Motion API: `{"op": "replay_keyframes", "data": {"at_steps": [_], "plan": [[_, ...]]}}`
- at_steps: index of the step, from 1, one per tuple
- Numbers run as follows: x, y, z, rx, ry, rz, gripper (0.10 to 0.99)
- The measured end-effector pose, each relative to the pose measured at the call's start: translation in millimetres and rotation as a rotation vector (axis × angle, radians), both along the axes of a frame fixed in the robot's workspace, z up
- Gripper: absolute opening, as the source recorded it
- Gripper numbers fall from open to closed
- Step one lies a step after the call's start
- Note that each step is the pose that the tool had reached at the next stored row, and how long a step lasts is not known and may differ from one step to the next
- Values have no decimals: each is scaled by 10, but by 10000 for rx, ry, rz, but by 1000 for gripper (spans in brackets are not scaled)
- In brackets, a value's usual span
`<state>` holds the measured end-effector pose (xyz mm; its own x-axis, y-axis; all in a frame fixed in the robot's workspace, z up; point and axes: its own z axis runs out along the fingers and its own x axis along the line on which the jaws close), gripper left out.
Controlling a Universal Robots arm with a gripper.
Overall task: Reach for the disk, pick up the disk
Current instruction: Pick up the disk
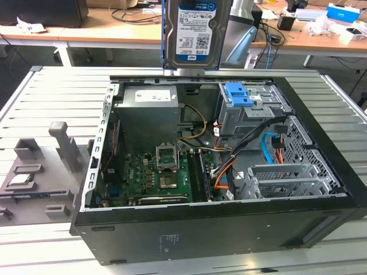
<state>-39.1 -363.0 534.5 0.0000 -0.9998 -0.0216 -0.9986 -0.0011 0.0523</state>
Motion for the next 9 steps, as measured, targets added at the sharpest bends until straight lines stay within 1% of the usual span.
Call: {"op": "replay_keyframes", "data": {"at_steps": [2, 5, 7, 9], "plan": [[53, 0, 0, 0, 2, 2, 365], [234, 2, 0, 1, 11, 1, 365], [290, 3, 0, 0, 15, 3, 365], [366, 5, 0, 1, 19, 1, 365]]}}
